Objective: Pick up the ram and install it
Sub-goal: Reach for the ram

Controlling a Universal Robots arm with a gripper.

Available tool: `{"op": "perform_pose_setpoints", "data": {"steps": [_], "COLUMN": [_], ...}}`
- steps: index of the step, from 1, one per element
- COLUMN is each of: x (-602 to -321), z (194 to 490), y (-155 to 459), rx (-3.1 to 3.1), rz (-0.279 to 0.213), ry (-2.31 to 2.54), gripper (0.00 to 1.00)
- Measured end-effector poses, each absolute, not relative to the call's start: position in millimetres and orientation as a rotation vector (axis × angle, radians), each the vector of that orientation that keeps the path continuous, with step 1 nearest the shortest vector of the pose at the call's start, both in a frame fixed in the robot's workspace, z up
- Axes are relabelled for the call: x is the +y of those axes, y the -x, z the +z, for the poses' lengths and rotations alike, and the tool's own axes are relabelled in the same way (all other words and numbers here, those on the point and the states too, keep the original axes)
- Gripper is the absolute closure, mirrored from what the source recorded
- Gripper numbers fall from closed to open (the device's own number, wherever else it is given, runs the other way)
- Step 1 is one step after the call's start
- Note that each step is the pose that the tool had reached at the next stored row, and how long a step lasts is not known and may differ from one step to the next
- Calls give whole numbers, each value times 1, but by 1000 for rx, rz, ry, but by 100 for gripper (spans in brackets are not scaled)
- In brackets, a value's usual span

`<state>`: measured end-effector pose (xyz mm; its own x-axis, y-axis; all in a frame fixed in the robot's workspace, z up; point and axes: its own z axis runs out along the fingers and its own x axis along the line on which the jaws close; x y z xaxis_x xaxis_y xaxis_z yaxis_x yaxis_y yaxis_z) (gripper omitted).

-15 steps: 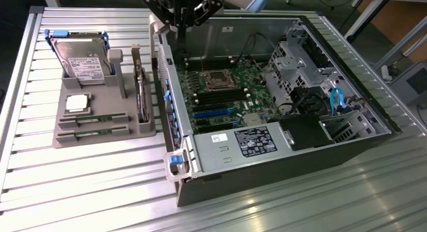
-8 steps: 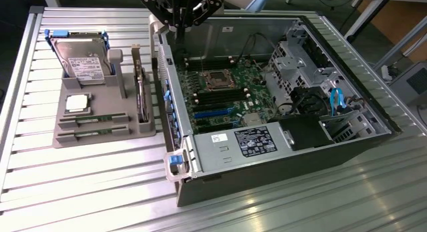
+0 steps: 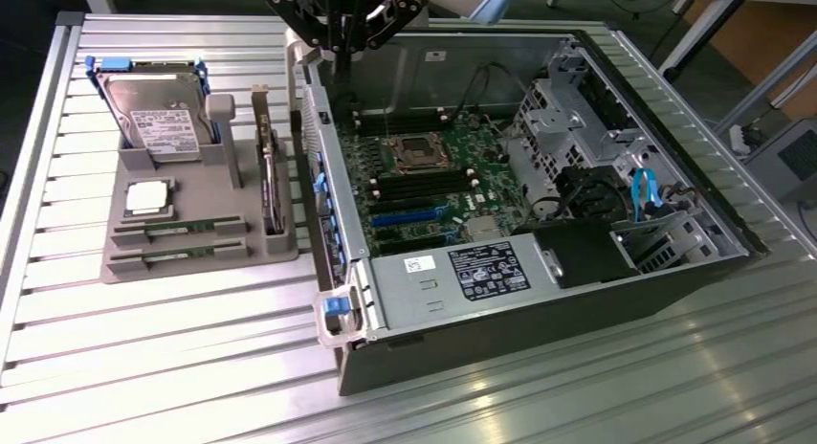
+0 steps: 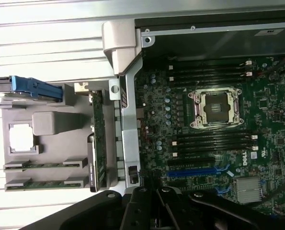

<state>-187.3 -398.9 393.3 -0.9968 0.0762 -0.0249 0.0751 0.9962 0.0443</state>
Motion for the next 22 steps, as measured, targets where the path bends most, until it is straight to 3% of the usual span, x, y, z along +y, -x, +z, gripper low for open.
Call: {"op": "perform_pose_setpoints", "data": {"steps": [22], "x": [-399], "z": [393], "y": [194], "rx": [3112], "rz": [68], "ry": [-118], "gripper": [90]}}
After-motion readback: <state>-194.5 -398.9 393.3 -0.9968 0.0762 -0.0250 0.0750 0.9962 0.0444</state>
